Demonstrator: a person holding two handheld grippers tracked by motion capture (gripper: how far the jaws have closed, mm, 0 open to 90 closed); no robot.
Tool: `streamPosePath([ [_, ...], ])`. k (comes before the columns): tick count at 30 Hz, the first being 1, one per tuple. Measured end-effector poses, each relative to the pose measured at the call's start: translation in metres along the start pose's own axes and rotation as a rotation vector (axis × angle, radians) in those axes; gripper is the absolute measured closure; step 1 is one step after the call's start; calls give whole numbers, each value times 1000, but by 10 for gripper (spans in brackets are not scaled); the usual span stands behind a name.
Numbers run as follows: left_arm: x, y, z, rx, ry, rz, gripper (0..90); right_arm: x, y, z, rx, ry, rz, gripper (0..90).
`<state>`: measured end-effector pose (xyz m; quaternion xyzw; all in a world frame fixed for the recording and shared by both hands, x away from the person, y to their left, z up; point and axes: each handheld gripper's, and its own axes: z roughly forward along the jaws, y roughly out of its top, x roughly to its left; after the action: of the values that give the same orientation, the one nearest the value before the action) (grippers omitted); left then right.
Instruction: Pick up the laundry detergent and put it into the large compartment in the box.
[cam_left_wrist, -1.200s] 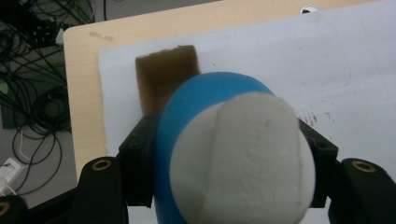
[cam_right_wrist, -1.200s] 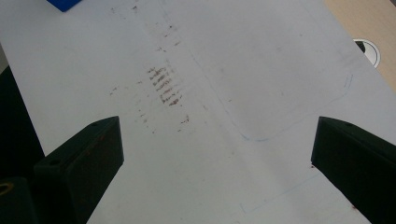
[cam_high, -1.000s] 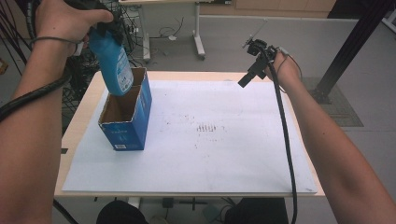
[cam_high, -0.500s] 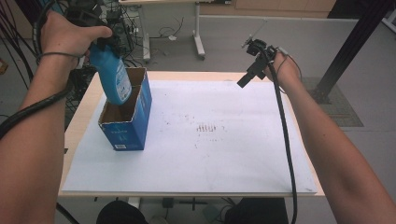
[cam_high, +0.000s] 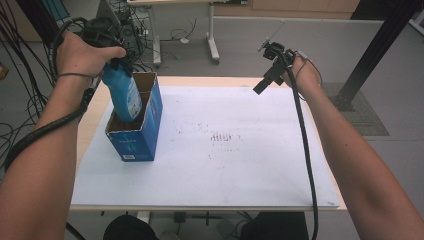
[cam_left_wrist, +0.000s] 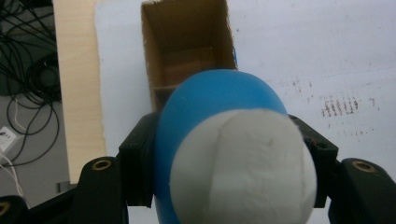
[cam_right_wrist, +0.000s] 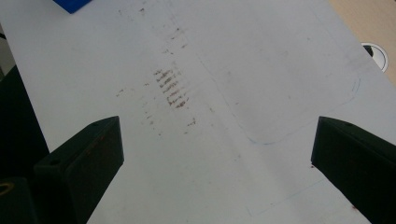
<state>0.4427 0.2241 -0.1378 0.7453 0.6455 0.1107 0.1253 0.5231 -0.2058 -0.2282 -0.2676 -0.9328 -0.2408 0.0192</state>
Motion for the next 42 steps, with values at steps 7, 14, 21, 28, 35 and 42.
streamPosePath([
  [7, 1, -4, 23, 24, -9, -3, 376, -1, 0, 3, 7, 6, 5, 21],
  [14, 5, -10, 45, 52, -14, -6, 376, -1, 1, 5, 13, 5, 6, 21],
  [21, 9, -15, 63, 77, -5, -11, 376, -1, 2, 7, 17, 5, 7, 21],
  [28, 12, -20, 75, 93, -6, -27, 376, -1, 2, 7, 19, 4, 9, 21],
  [35, 10, -23, 88, 110, -11, -31, 376, -1, 2, 7, 19, 5, 8, 21],
  [42, 9, -27, 102, 126, -19, -38, 376, -2, 0, 8, 19, 7, 12, 20],
])
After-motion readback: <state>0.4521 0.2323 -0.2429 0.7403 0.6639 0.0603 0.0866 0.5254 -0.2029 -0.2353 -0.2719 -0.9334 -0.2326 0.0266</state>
